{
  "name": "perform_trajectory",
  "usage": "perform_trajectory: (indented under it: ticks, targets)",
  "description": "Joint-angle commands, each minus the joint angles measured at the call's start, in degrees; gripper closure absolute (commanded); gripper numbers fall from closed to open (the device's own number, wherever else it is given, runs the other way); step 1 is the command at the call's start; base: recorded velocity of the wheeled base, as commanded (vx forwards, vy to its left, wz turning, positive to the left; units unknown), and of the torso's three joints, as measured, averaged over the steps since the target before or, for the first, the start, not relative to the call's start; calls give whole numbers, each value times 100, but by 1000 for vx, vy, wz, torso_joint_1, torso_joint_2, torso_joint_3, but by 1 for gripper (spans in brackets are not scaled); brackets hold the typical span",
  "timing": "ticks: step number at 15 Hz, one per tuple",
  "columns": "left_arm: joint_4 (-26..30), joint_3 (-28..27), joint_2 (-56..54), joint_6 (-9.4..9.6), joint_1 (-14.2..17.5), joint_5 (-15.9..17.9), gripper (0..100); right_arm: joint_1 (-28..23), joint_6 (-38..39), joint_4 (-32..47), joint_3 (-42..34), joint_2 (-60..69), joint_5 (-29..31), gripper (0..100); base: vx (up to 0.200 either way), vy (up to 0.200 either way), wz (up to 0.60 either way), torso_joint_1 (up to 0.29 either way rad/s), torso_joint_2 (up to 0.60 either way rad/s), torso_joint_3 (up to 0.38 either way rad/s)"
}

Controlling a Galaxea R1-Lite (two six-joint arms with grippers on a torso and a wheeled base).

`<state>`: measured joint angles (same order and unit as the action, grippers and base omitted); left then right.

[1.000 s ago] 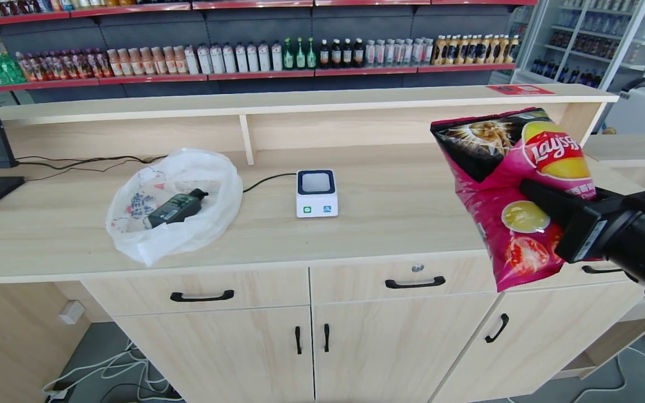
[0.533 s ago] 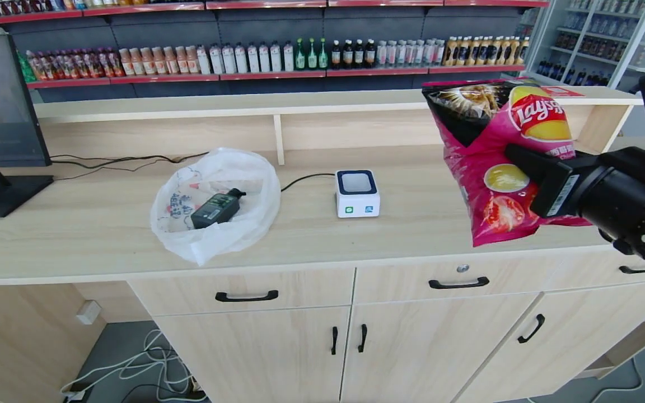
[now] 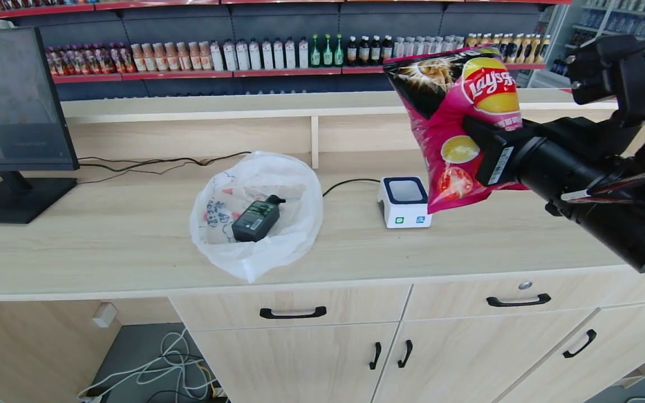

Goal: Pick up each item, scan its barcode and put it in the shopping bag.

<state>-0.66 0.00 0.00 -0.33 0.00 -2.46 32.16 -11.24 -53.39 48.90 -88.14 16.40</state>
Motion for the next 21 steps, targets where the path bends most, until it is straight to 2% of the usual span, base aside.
perform_trajectory:
  ticks: [1,4,6,9,12,14,21]
  targets:
    - [-4,0,0,-2,0,0,0,62,-36,-277,-38,-485,4,100,0,0,0,0,0,0]
    - [-4,0,0,7,0,0,0,-52,96,-356,6,-714,-22,100,0,0,0,0,0,0]
    - [-4,0,0,-2,0,0,0,-395,298,-356,50,-924,-110,100,0,0,0,0,0,0]
    - [-4,0,0,-2,0,0,0,-966,500,-365,164,-1241,-787,100,0,0,0,0,0,0]
    - [-4,0,0,-2,0,0,0,-1168,641,-514,419,-1698,-1112,100,0,0,0,0,0,0]
    - [-4,0,0,-11,9,0,0,-1265,878,-532,876,-2076,-1235,100,0,0,0,0,0,0]
    - [-4,0,0,-11,0,0,0,-1467,1019,-1033,1737,-3078,-1367,100,0,0,0,0,0,0]
